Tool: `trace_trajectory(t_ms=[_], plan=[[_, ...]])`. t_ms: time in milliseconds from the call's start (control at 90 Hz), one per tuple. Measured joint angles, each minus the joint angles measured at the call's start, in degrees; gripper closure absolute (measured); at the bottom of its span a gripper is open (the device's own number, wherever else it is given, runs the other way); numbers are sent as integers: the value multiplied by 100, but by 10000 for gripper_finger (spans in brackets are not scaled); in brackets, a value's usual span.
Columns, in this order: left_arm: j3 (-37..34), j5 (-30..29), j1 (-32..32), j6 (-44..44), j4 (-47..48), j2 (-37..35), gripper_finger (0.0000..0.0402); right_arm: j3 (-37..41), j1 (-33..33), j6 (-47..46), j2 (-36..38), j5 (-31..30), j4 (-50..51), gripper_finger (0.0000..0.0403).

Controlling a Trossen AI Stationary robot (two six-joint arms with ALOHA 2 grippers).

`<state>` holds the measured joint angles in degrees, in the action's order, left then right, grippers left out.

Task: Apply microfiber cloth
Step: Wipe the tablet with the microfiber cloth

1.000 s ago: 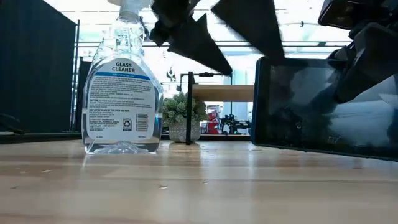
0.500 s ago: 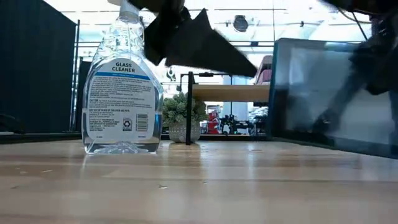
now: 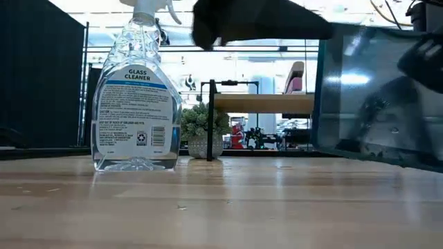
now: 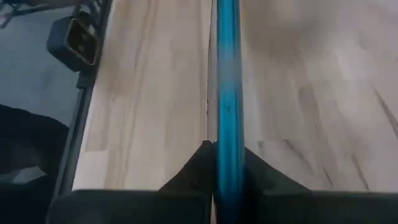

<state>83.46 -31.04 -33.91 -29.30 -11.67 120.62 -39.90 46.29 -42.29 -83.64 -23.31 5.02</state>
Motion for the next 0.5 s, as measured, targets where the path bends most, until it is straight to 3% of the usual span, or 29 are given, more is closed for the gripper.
trace_trajectory(t_ms=[100, 500], plan=[[4, 76, 103, 182, -395, -4, 20, 2, 1, 234, -3, 26, -75, 394], [92, 367, 442, 699, -274, -52, 21, 3, -18, 409, 1, 70, 60, 394]])
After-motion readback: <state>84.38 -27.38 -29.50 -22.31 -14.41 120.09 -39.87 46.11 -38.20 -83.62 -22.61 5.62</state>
